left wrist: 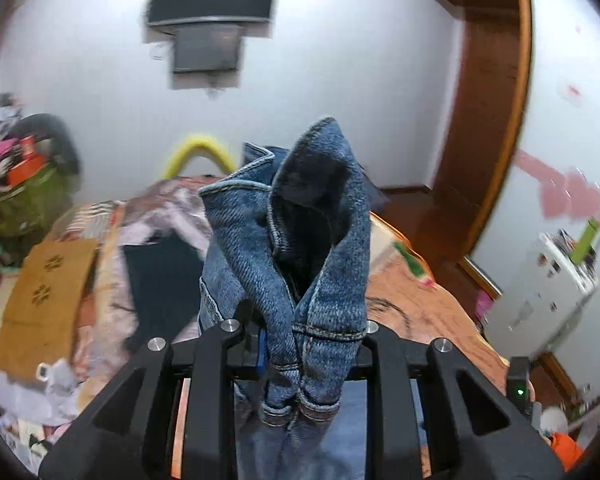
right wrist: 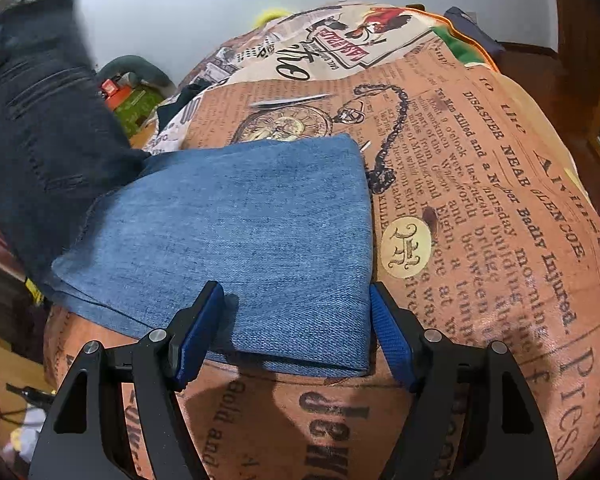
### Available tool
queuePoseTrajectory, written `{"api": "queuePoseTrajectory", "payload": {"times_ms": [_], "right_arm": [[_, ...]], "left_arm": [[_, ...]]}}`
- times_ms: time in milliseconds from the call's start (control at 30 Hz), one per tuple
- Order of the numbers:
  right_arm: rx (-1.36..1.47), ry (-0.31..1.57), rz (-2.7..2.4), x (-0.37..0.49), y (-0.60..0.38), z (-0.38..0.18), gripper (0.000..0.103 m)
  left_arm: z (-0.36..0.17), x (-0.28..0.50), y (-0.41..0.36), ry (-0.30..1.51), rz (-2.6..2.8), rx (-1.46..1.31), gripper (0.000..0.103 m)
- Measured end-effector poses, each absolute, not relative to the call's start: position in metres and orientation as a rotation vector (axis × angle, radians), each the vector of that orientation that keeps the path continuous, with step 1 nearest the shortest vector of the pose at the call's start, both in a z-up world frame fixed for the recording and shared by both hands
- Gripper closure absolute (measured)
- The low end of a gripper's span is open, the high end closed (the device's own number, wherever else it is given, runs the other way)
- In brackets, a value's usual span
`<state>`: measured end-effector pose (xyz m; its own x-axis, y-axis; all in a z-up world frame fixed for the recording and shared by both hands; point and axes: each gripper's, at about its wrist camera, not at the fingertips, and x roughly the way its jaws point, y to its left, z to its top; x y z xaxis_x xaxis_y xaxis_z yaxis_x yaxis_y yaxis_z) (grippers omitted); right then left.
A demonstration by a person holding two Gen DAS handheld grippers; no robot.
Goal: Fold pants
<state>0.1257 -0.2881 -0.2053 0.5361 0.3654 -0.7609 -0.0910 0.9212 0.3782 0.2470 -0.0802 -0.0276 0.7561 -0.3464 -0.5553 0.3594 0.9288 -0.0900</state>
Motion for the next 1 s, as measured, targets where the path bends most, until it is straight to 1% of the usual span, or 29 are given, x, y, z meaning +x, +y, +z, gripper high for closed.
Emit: {"api": "queuePoseTrajectory", "payload": {"times_ms": [267,500,567,600,667,700,733,800,833,933,1000], "right_arm": [[0.303,0.954,0.296,0.120,-0.291,-0.207,0.033],[0.300,0.949,0.292,0.117,-0.288,-0.207,0.033],[0.301,0.950,0.292,0.118,-0.289,-0.207,0.033],[0.302,0.950,0.291,0.118,-0.288,-0.206,0.033],[0.308,0.951,0.290,0.116,-0.289,-0.205,0.033],[0.312,0.952,0.289,0.116,-0.289,-0.205,0.033],[0.316,0.951,0.287,0.115,-0.290,-0.204,0.033],[0.321,0.954,0.285,0.114,-0.291,-0.204,0.033],[0.321,0.954,0.283,0.114,-0.291,-0.203,0.033],[0.301,0.960,0.283,0.112,-0.288,-0.202,0.033],[0.310,0.963,0.283,0.110,-0.290,-0.201,0.033]], "left_arm": [[-0.091,0.264,-0.164,0.794,-0.491,0.084,0.081],[-0.120,0.260,-0.206,0.883,-0.524,0.157,0.080],[-0.126,0.257,-0.215,0.920,-0.532,0.176,0.078],[-0.129,0.257,-0.219,0.945,-0.534,0.190,0.073],[-0.136,0.252,-0.227,0.990,-0.559,0.204,0.059],[-0.136,0.249,-0.228,0.996,-0.576,0.196,0.039],[-0.133,0.246,-0.228,0.985,-0.579,0.185,0.021],[-0.125,0.239,-0.226,0.938,-0.572,0.174,0.012],[-0.118,0.236,-0.224,0.905,-0.567,0.182,0.009],[-0.104,0.234,-0.218,0.834,-0.542,0.214,0.003],[-0.100,0.241,-0.209,0.809,-0.502,0.232,0.002]]}}
